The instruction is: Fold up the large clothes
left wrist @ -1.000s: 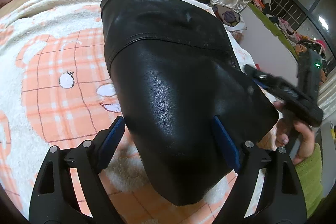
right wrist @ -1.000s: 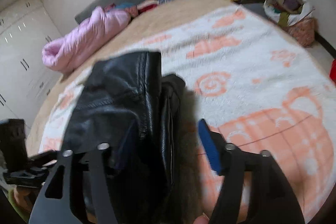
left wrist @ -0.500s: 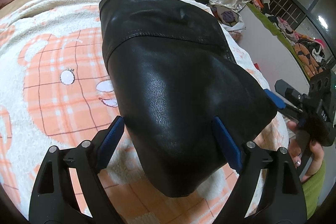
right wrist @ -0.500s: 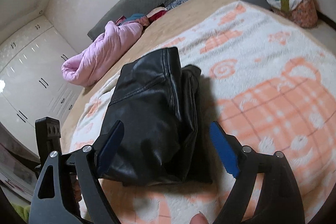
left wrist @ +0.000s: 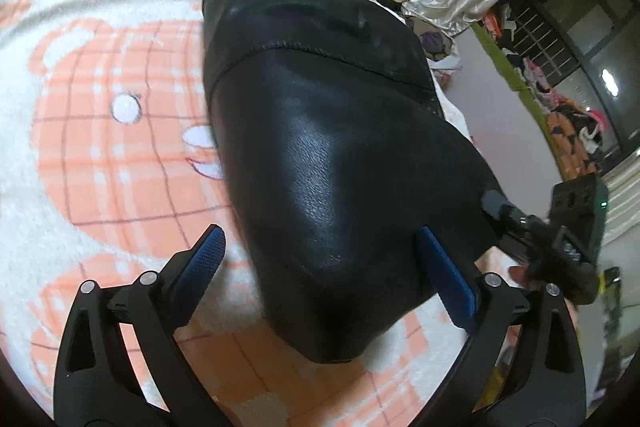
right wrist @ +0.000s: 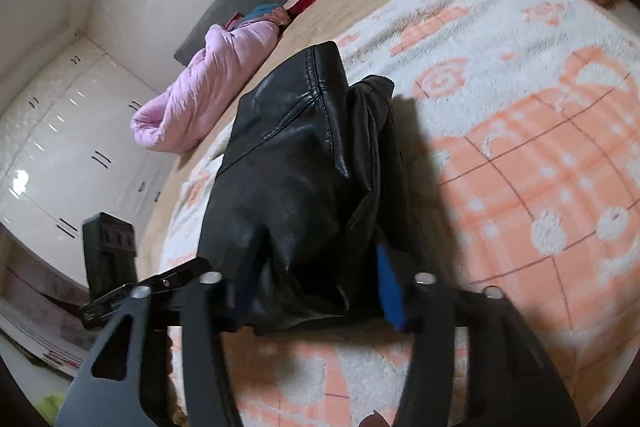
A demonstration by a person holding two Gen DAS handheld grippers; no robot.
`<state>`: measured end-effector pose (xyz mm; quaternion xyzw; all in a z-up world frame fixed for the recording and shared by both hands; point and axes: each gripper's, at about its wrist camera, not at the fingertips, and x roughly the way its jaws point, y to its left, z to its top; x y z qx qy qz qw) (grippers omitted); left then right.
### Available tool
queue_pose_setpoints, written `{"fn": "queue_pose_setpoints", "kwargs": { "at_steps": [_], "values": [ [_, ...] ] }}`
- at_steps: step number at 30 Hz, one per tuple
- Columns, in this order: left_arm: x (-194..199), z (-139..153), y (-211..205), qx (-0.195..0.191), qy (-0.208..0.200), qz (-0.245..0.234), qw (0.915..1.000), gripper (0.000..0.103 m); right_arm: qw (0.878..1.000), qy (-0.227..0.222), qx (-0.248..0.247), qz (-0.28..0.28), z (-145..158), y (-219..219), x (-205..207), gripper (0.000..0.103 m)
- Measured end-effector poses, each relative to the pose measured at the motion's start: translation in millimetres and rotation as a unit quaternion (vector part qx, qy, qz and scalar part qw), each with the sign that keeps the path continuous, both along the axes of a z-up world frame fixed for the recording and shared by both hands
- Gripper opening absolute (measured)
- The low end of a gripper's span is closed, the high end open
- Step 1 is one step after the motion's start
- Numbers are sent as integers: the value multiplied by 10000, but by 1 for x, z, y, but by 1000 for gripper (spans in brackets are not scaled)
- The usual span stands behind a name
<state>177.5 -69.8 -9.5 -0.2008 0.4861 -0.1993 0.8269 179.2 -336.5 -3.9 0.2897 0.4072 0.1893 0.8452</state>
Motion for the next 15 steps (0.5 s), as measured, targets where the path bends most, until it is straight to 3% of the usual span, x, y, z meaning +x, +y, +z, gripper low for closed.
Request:
{"fn": "queue_pose_setpoints", "kwargs": {
  "at_steps": [2, 4, 6, 9, 11, 15],
  "values": [
    [2, -2, -4, -110, 90, -56, 9999, 92, 10000, -60, -7, 46, 2, 1, -2, 31],
    [3, -4, -7, -264, 190, -98, 9994, 93, 9997, -182, -24, 134, 9, 4, -6, 27],
    [4, -4, -8, -261, 193, -94, 9994, 93, 9990, -375, 61, 246, 17, 3, -12, 26],
    [9, -10, -9, -252, 330, -121, 9991, 93, 9992, -104, -340, 178, 7, 4, -12, 26],
    [12, -17, -10, -221, 471, -109, 9986, 93, 9987, 208, -462, 88, -8, 1, -7, 31],
    [16, -34, -7, -646, 727, -23, 9953, 95, 9991, 378, -172, 46, -20, -11, -3, 47]
  ]
}}
